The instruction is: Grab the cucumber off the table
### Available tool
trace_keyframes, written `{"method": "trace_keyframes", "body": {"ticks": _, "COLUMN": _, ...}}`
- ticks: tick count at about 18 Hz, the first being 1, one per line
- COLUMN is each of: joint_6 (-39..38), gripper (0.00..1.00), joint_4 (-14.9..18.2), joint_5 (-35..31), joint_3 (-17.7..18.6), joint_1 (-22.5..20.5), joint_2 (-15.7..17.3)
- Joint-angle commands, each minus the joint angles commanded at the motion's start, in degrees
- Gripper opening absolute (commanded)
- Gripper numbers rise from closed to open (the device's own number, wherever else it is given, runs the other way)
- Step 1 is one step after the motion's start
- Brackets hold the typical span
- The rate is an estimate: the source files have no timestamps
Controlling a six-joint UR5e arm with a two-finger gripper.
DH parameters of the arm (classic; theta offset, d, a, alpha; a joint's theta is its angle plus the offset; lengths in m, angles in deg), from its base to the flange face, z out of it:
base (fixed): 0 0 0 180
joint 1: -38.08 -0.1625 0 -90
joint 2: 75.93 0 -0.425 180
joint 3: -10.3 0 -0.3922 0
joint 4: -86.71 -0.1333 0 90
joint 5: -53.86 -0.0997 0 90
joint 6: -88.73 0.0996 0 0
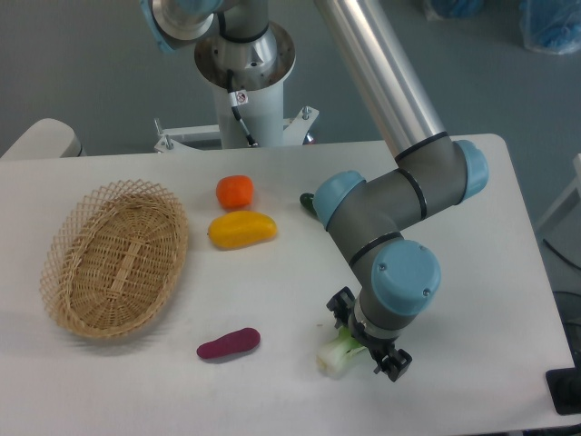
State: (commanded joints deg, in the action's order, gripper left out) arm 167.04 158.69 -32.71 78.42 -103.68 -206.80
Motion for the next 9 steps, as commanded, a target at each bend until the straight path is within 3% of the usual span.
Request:
{"method": "trace_keyframes", "body": {"ticks": 7, "joint_6": -0.18, "gripper": 1.0, "joint_4": -0.61, "joint_5": -0.09, "joint_3": 0.35, "joint_1": 0.26, "joint_2": 0.09}}
{"method": "trace_keyframes", "body": {"ticks": 9, "joint_6": -0.96, "gripper": 1.0, "joint_4": -3.15, "joint_5": 0.0, "joint_3": 1.92, "joint_1": 0.18, "joint_2": 0.44}}
